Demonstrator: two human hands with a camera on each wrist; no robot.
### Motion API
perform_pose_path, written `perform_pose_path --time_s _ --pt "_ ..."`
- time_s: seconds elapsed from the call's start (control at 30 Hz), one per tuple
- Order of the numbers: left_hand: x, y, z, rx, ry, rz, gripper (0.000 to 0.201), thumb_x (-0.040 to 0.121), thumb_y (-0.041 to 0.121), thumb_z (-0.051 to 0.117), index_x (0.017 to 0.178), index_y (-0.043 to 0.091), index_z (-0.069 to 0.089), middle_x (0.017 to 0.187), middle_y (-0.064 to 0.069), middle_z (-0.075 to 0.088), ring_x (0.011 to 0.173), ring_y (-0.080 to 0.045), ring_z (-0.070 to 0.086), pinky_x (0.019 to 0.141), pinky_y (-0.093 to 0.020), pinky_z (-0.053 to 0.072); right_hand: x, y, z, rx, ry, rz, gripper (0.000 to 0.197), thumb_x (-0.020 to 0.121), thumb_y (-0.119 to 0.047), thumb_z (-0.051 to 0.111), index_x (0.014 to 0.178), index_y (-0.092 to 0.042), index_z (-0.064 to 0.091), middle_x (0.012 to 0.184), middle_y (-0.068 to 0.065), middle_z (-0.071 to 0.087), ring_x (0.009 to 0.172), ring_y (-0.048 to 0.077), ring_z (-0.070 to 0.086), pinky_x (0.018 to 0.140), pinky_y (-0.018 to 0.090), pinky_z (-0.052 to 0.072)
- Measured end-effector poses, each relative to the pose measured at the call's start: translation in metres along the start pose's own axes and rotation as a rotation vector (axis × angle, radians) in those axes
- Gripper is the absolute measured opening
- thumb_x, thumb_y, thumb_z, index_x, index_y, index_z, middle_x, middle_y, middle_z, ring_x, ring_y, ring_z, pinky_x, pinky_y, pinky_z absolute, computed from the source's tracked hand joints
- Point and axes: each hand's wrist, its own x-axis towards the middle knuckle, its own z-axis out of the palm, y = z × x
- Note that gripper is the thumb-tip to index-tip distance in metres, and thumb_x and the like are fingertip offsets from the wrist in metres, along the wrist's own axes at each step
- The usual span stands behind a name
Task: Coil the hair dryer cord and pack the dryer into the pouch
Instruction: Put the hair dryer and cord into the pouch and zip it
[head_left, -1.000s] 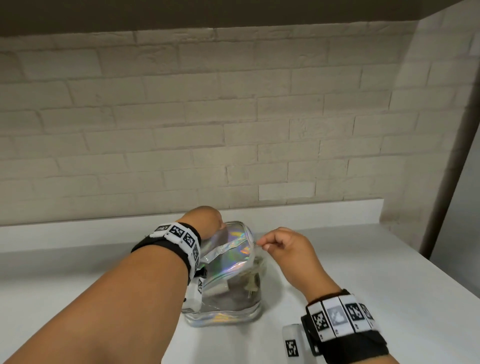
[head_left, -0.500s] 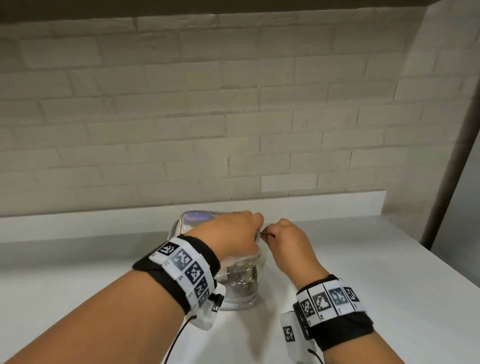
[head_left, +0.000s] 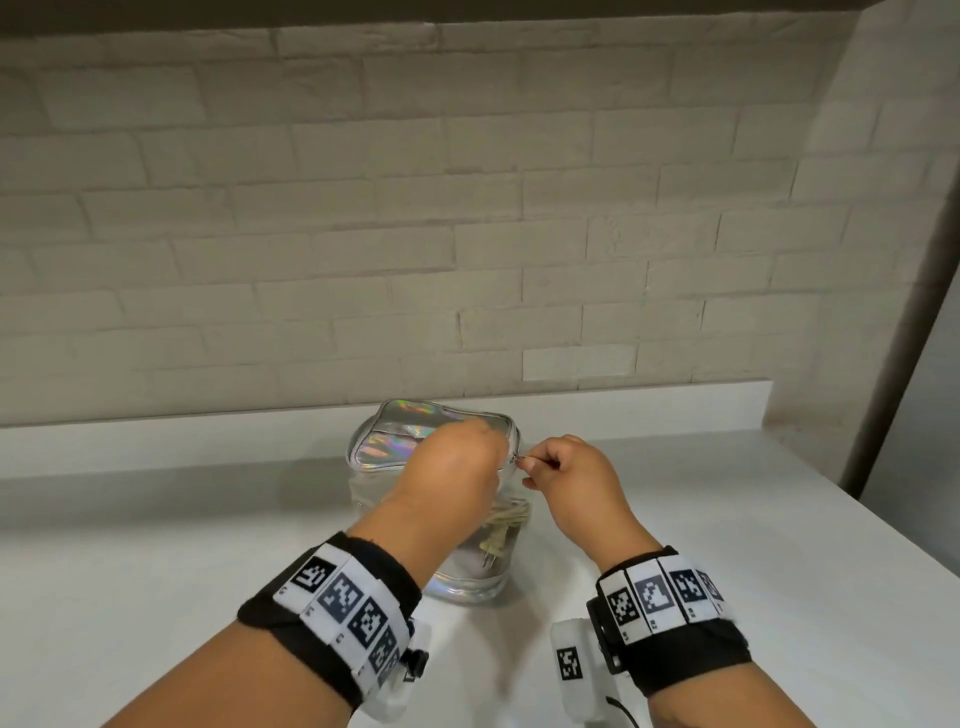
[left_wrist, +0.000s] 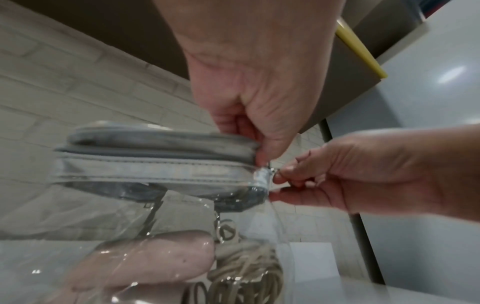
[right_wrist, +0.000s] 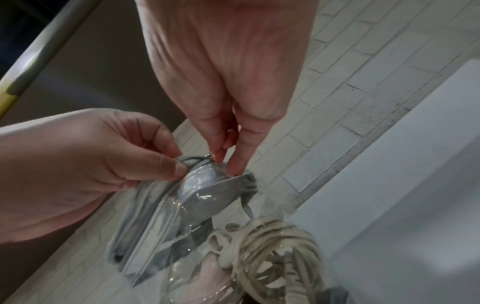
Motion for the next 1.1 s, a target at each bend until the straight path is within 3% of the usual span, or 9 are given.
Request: perform_pose_path --time_s 0.1,0.33,0.4,0.5,0.6,0.7,0.8,0.97,1.1 --pt "-0.005 -0.002 0.007 0.043 0.137 0.103 0.034 0.035 -0.003 0.074 0.052 0.015 0.050 0.054 -0.003 0.048 0.044 -0.022 0.046 0.046 -0.022 0.016 -0.001 -0.005 -0.002 0.010 0.003 -0.019 0.023 0.086 -0.016 0.063 0.065 -0.024 0.063 0.085 0.000 0.060 0.082 0.021 0.066 0.085 0.045 0.054" --pt "0.001 -0.010 0.025 -0.092 0.311 0.249 0.021 0.060 -0.005 0.048 0.063 0.012 0.059 0.068 -0.006 0.054 0.059 -0.024 0.050 0.048 -0.031 0.043 -0.001 -0.007 -0.006 -0.048 0.003 -0.059 0.014 0.087 -0.015 0.061 0.074 -0.017 0.065 0.088 0.001 0.059 0.083 0.020 0.063 0.081 0.035 0.052" --pt "0.007 -0.014 0.025 -0.268 0.238 0.129 0.034 0.061 -0.007 0.053 0.086 0.013 0.066 0.093 -0.007 0.059 0.085 -0.028 0.057 0.072 -0.040 0.052 -0.002 -0.005 -0.005 -0.086 0.020 -0.049 0.015 0.088 -0.017 0.060 0.074 -0.019 0.065 0.089 0.001 0.059 0.082 0.019 0.062 0.079 0.032 0.051" --pt "0.008 -0.032 0.022 -0.293 -0.038 0.019 0.062 0.071 0.030 0.058 0.133 0.022 0.049 0.138 -0.001 0.047 0.127 -0.023 0.042 0.108 -0.037 0.033 -0.002 0.001 -0.005 -0.090 0.048 -0.026 0.021 0.088 -0.017 0.060 0.069 -0.027 0.059 0.088 -0.001 0.056 0.082 0.021 0.064 0.081 0.035 0.051" --pt "0.004 -0.043 0.022 -0.114 -0.225 0.099 0.063 0.083 0.053 0.040 0.140 0.027 0.044 0.149 0.000 0.043 0.138 -0.020 0.037 0.114 -0.040 0.024 -0.004 0.003 -0.004 -0.065 0.079 0.003 0.027 0.088 -0.018 0.058 0.065 -0.032 0.054 0.089 -0.001 0.055 0.083 0.021 0.066 0.081 0.038 0.052" --pt "-0.002 -0.044 0.030 -0.106 -0.350 0.022 0.061 0.096 0.020 0.046 0.151 0.028 0.021 0.159 0.000 0.024 0.147 -0.017 0.021 0.120 -0.041 0.013 -0.008 0.001 -0.003 -0.111 0.084 -0.014 0.028 0.089 -0.019 0.057 0.065 -0.030 0.052 0.087 -0.001 0.054 0.078 0.014 0.059 0.073 0.027 0.044" --pt "-0.008 -0.039 0.029 -0.253 -0.311 -0.099 0.069 0.091 0.002 0.047 0.150 0.029 0.024 0.157 -0.002 0.030 0.143 -0.020 0.029 0.116 -0.032 0.022 -0.013 0.001 -0.001 -0.068 0.078 -0.023 0.020 0.088 -0.017 0.059 0.068 -0.018 0.058 0.086 0.002 0.055 0.076 0.015 0.056 0.071 0.027 0.043" --pt "-0.008 -0.032 0.029 -0.355 -0.262 -0.196 0.056 0.091 0.004 0.046 0.144 0.024 0.039 0.141 -0.006 0.051 0.126 -0.025 0.050 0.102 -0.031 0.038 -0.023 0.006 0.008 0.110 0.071 0.000 0.017 0.085 -0.011 0.063 0.068 -0.012 0.062 0.083 0.001 0.056 0.075 0.013 0.056 0.072 0.022 0.041" --pt "-0.004 -0.039 0.023 -0.300 -0.331 -0.145 0.060 0.090 0.010 0.048 0.144 0.035 0.038 0.144 0.005 0.051 0.130 -0.018 0.047 0.107 -0.031 0.030 -0.026 0.008 0.005 0.200 0.000 0.023 0.016 0.084 -0.012 0.065 0.069 -0.017 0.067 0.089 0.004 0.061 0.089 0.016 0.061 0.079 0.022 0.044"
